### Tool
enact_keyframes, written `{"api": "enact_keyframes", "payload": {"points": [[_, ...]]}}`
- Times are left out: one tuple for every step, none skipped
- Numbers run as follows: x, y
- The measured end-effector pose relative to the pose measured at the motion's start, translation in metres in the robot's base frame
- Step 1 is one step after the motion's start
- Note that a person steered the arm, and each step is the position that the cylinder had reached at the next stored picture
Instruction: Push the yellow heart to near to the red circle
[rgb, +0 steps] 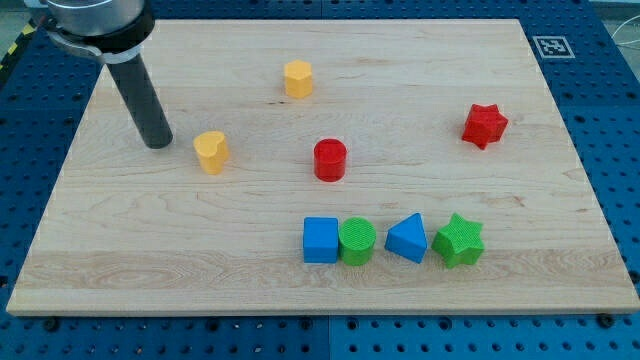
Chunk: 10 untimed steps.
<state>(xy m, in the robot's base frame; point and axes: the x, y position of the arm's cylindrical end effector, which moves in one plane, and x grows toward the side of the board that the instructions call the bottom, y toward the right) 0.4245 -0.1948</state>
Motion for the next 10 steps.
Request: {"api": "enact_keyframes", "payload": {"points": [[0.013, 0.000], [0.023, 0.004], [0.023, 0.024], [0.019, 0.045], [0.019, 0.064], [0.019, 0.081], [0.019, 0.086], [0.019, 0.086], [0.019, 0.087], [0.019, 0.088]]}}
